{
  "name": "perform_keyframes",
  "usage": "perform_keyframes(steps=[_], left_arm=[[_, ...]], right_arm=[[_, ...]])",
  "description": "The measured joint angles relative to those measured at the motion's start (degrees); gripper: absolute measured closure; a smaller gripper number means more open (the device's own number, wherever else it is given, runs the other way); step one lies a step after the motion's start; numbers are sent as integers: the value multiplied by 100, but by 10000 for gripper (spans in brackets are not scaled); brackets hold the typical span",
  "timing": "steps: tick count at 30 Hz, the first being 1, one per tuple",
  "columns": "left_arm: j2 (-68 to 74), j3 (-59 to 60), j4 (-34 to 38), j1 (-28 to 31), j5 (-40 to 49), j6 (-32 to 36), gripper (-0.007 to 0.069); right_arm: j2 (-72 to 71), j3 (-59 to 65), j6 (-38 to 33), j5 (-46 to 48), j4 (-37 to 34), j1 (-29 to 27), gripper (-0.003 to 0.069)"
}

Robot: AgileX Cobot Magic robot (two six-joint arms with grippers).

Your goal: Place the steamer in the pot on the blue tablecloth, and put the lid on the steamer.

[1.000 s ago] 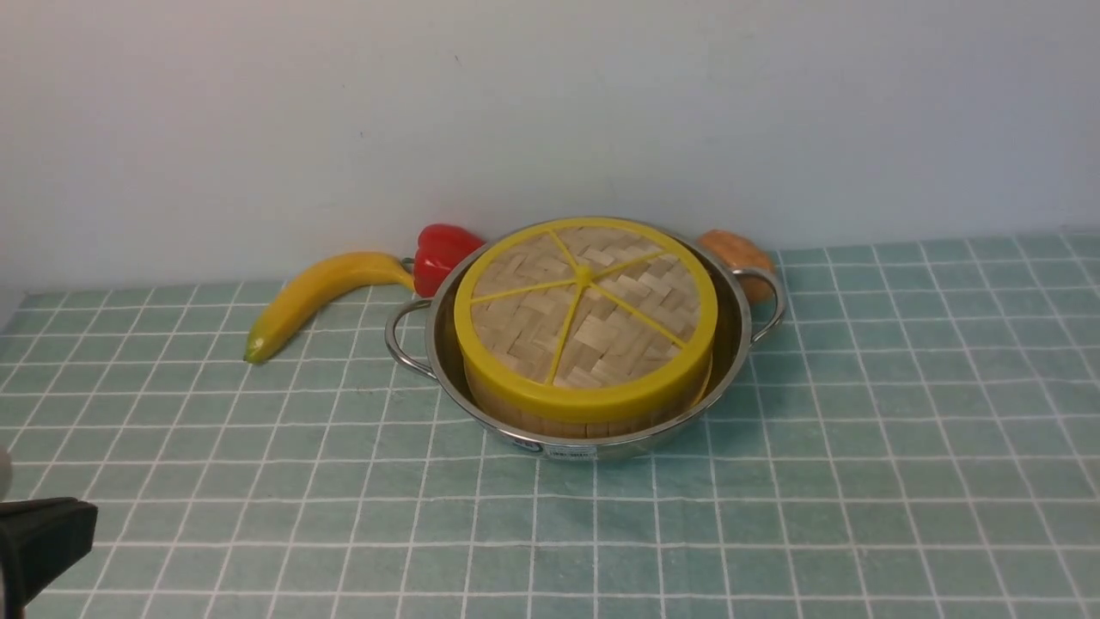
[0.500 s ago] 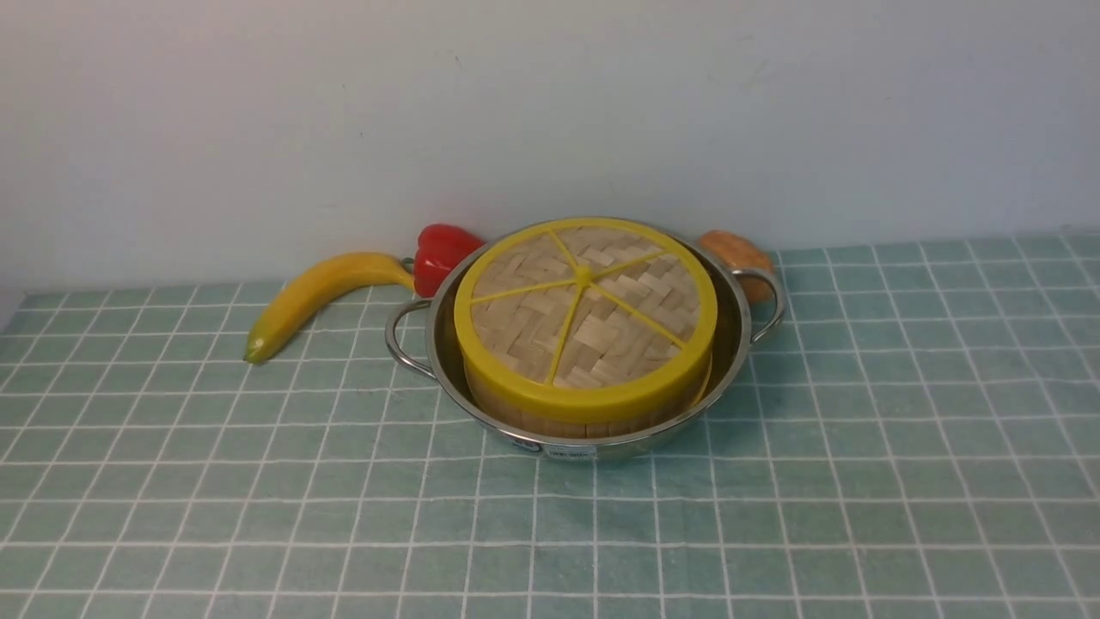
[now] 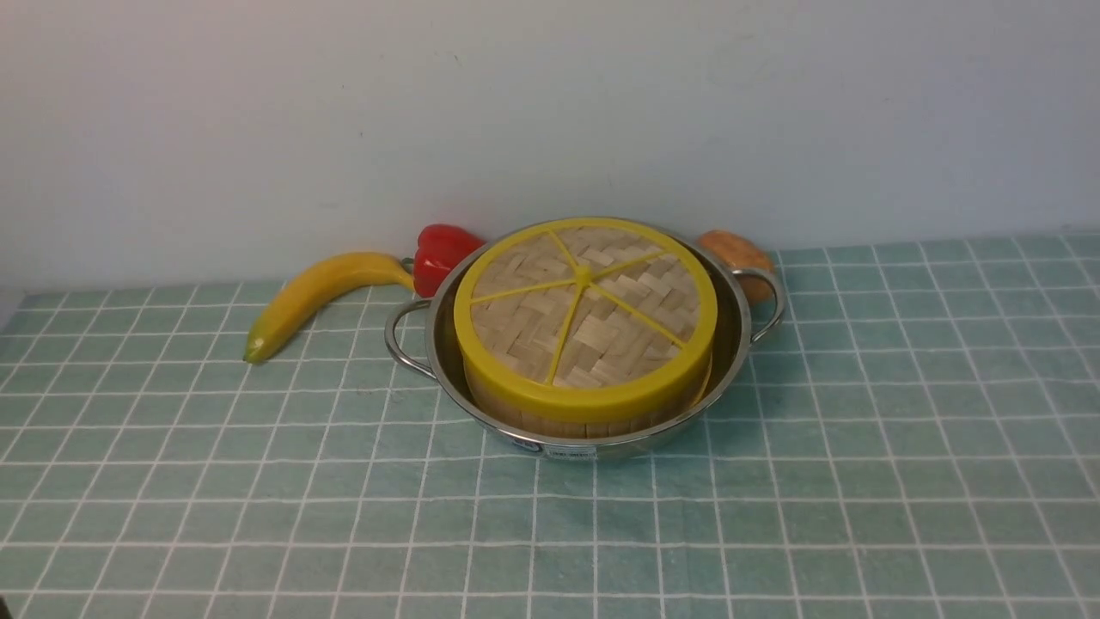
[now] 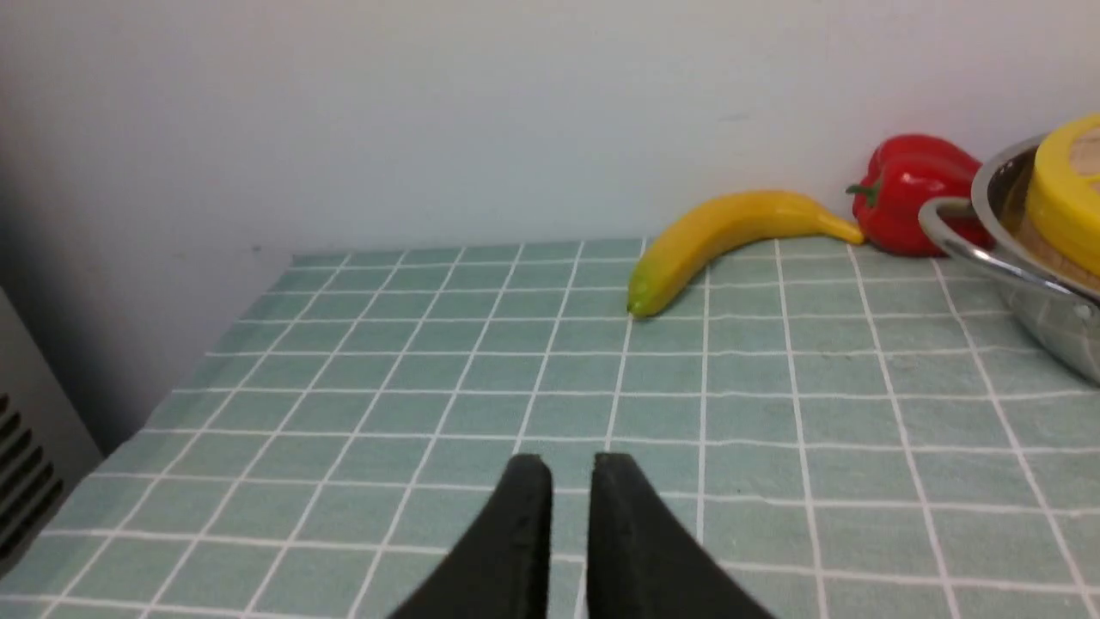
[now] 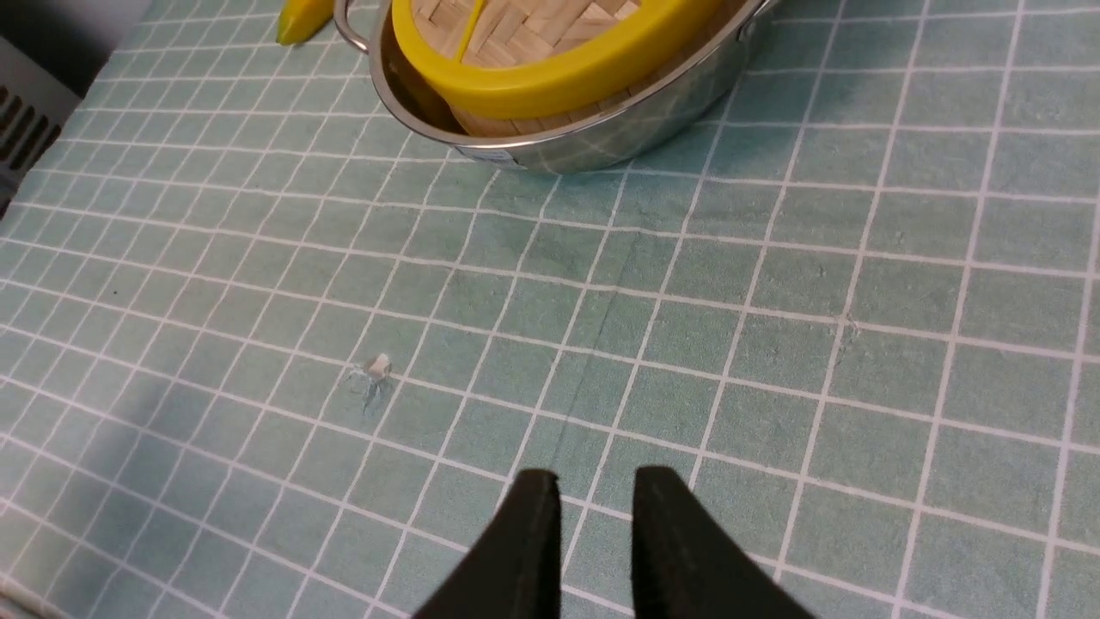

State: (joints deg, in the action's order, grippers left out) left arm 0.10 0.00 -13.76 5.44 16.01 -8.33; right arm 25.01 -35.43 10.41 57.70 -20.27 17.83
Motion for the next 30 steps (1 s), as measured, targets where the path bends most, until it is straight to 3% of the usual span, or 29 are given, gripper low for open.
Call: perform_keyframes(steps=[24, 30], left_arm=[[-12, 43, 0, 0, -92, -10, 518], [-12, 43, 0, 0, -96, -10, 509]], right_arm=[[-16, 5, -92, -6, 65, -13, 440], [-352, 321, -1007, -771, 634, -875, 425]])
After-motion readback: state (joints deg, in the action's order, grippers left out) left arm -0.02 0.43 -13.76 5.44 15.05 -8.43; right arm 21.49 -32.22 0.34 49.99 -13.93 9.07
